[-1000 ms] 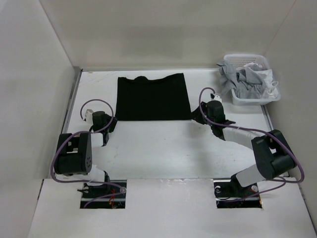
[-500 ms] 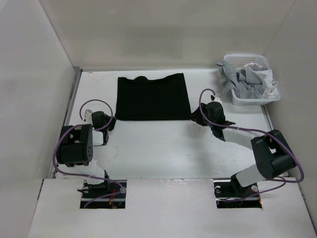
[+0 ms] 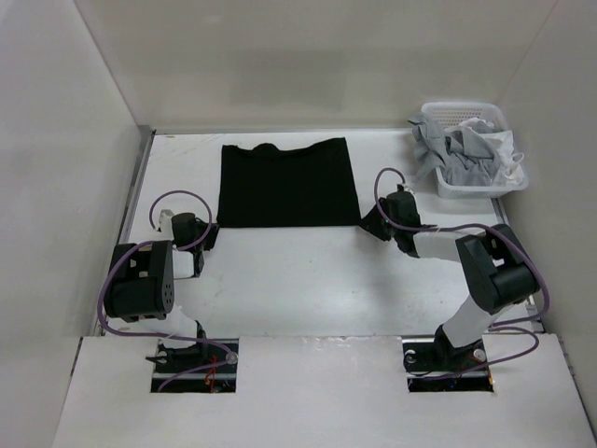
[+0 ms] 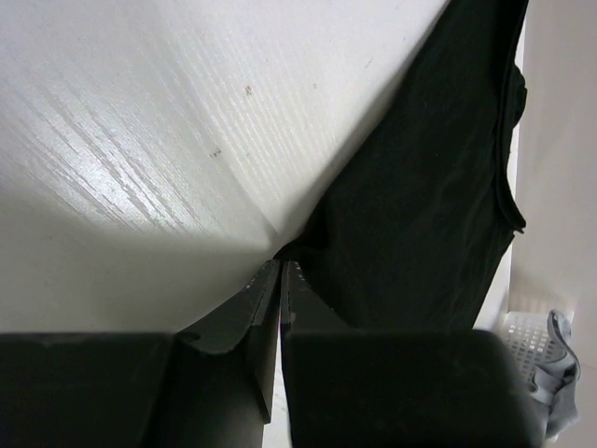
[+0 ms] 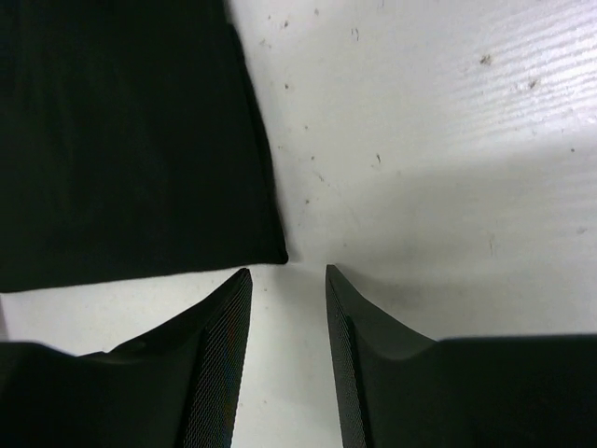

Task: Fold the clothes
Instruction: Fold the tank top

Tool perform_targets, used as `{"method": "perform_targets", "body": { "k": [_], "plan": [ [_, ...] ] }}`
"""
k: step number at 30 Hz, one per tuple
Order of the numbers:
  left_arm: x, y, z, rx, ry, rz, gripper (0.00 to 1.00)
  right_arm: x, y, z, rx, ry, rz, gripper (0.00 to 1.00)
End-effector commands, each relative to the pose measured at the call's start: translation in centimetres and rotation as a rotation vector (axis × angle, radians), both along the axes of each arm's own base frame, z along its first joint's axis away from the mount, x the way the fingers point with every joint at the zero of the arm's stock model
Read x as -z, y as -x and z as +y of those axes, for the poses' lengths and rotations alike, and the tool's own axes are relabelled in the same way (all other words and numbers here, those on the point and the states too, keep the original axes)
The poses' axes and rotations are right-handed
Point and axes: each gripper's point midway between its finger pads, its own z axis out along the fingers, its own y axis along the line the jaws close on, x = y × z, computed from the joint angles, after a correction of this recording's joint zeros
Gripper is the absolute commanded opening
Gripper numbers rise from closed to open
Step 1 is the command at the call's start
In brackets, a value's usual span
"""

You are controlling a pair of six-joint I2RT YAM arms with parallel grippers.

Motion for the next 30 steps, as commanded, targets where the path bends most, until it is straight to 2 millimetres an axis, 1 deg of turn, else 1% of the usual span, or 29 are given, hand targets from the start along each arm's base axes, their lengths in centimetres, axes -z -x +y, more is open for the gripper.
{"method": "perform_targets", "body": {
  "k": [1, 2, 6, 9, 11, 13, 15, 16, 19, 21, 22, 24, 26, 27, 30],
  "plan": [
    [-0.8, -0.6, -0.2, 0.016, -0.002, -0.030, 0.00, -0.9, -1.7, 0.7, 0.017, -0.066, -0.036, 0.41],
    [-0.6, -0.6, -0.2, 0.016, -0.002, -0.027, 0.00, -0.8, -1.8, 0.7, 0.018, -0.069, -0.033, 0.41],
    [-0.6, -0.7, -0.4, 0.019, -0.002, -0.028, 0.00, -0.1, -2.1, 1.1, 0.014, -0.082, -0.015, 0.33],
    [-1.1, -0.8, -0.3, 0.018, -0.007, -0.043, 0.00, 0.0, -2.4, 1.2, 0.012, -0.098, -0.013, 0.23],
    [-1.5, -1.0, -0.2, 0.016, -0.013, -0.054, 0.00, -0.3, -2.7, 1.4, 0.013, -0.112, -0.026, 0.13],
    [-2.1, -1.2, -0.3, 0.018, -0.009, -0.071, 0.00, -1.7, -3.0, 1.9, -0.006, -0.143, -0.074, 0.06],
    [-3.5, -1.3, -0.3, 0.020, -0.009, -0.104, 0.00, -3.8, -3.1, 2.2, -0.021, -0.175, -0.135, 0.02],
    [-4.8, -1.4, -0.3, 0.018, -0.012, -0.138, 0.00, -4.9, -3.0, 2.2, -0.026, -0.178, -0.161, 0.02],
    [-9.4, -0.8, -0.7, 0.029, -0.026, -0.235, 0.00, -9.6, -2.2, 1.6, -0.037, -0.162, -0.266, 0.01],
    [-12.7, 0.5, -0.4, 0.028, -0.053, -0.284, 0.00, -12.7, -0.5, 1.3, -0.051, -0.125, -0.325, 0.01],
    [-14.6, 1.1, -0.2, 0.026, -0.066, -0.319, 0.00, -14.6, 0.5, 1.0, -0.050, -0.104, -0.364, 0.01],
    [-19.1, 2.8, -0.2, 0.027, -0.094, -0.401, 0.00, -18.3, 3.0, 0.8, -0.067, -0.065, -0.434, 0.01],
    [-24.3, 4.9, -0.4, 0.035, -0.115, -0.498, 0.00, -22.5, 5.6, 0.4, -0.072, -0.033, -0.509, 0.01],
    [-27.1, 6.1, -0.8, 0.045, -0.128, -0.550, 0.00, -24.4, 7.0, 0.2, -0.078, -0.016, -0.544, 0.01],
    [-34.4, 10.1, -1.5, 0.066, -0.170, -0.686, 0.00, -30.8, 11.3, -0.9, -0.071, 0.010, -0.651, 0.01]
  ]
}}
